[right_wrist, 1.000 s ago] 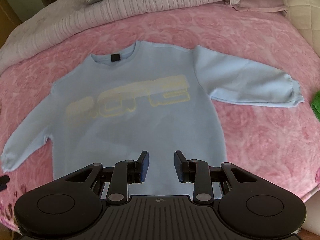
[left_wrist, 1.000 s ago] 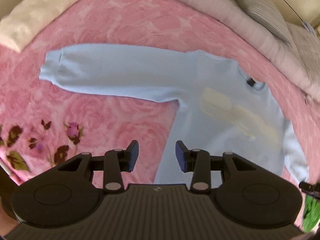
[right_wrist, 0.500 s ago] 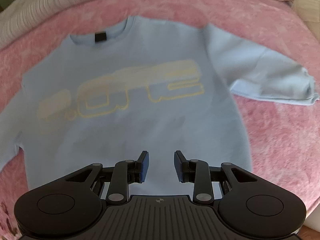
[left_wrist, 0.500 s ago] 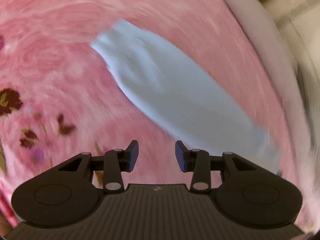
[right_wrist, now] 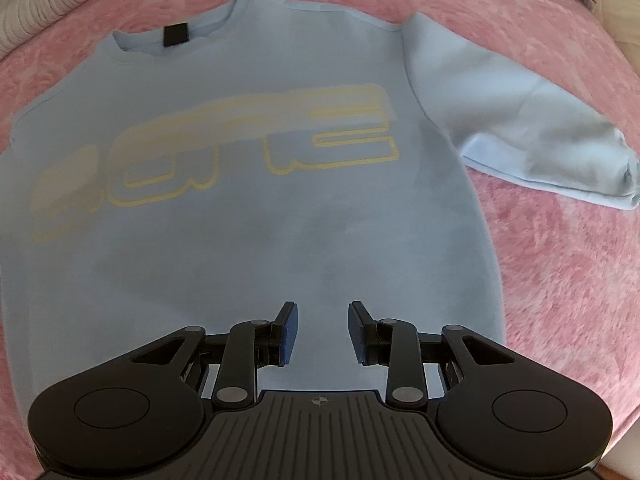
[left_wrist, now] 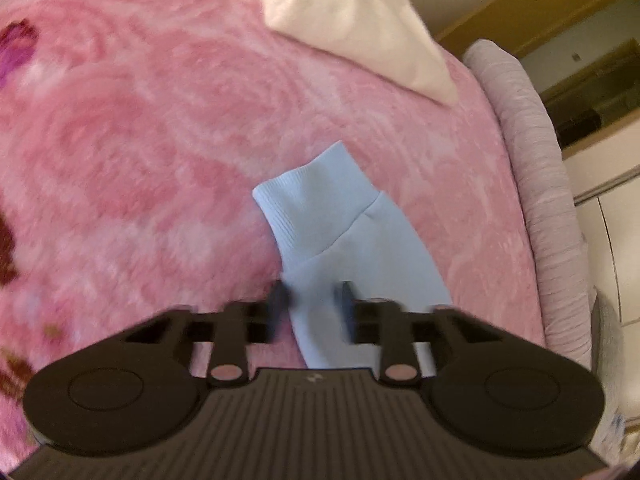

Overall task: Fold clothes
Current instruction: 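Grasp the sleeve cuff nearest the left gripper and lift it, then fold the held sleeve and side across the sweatshirt body with the left gripper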

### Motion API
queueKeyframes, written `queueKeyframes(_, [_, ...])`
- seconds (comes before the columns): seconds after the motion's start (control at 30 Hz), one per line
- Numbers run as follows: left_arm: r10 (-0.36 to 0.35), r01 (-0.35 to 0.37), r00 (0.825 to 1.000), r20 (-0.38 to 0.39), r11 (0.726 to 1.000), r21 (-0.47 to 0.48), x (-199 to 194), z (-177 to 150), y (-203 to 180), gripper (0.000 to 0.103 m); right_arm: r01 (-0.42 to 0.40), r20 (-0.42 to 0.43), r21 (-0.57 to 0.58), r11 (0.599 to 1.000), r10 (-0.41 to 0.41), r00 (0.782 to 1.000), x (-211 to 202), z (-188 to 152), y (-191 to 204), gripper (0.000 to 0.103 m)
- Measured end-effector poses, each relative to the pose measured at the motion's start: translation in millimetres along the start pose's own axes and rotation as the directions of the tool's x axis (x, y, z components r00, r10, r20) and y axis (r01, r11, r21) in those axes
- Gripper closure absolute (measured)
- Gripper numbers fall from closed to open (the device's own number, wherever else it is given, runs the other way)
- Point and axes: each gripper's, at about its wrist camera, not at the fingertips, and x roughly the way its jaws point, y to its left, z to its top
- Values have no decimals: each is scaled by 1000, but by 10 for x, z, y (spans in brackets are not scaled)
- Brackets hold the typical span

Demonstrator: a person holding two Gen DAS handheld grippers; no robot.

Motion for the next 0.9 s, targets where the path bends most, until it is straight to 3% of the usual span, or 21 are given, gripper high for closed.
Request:
queueKeyframes(0.07, [-7,6,1000,23,999,52,-48,-19,-64,102,2,4,3,1000,-2,1000,25,7,-73,71])
queueKeyframes(0.17, [-63,39,994,95,972,233,-312,-142,-424,102,-5,19,23,1000,5,1000,1,39,-267,71])
queueKeyframes(0.23, [-146,102,984,104,933,345,-539,-300,-745,102,-9,27,38,999,8,1000,-35,63,-407,71])
queueKeyframes(0.3, [-256,202,964,67,876,437,-767,-543,-1101,103,-8,35,54,999,6,999,-70,90,-554,71])
queueKeyframes(0.37, [-375,328,927,-15,791,516,-996,-908,-1474,103,-5,43,70,998,2,999,-109,116,-705,71])
queueKeyframes(0.47, [-484,507,851,-206,651,565,-1196,-1545,-1914,102,-2,61,97,995,-4,998,-154,146,-927,71])
queueKeyframes(0.53, [-497,612,788,-362,570,548,-1189,-2001,-2104,98,-5,74,112,994,-4,997,-176,170,-1051,71])
queueKeyframes(0.6, [-443,680,732,-519,532,505,-1058,-2504,-2218,91,-8,88,127,992,-3,996,-199,194,-1174,71])
queueKeyframes(0.67, [-357,672,728,-585,541,506,-920,-2911,-2204,87,-11,92,139,990,-2,996,-202,216,-1258,71])
queueKeyframes(0.73, [-239,624,753,-613,555,550,-787,-3211,-2138,87,-28,96,148,989,13,995,-203,235,-1321,71])
queueKeyframes(0.8, [-155,585,766,-623,570,577,-727,-3359,-2016,87,-51,105,152,987,35,994,-189,249,-1376,71])
queueKeyframes(0.9, [-97,544,783,-615,587,600,-727,-3344,-1806,87,-97,122,155,983,78,989,-161,258,-1407,71])
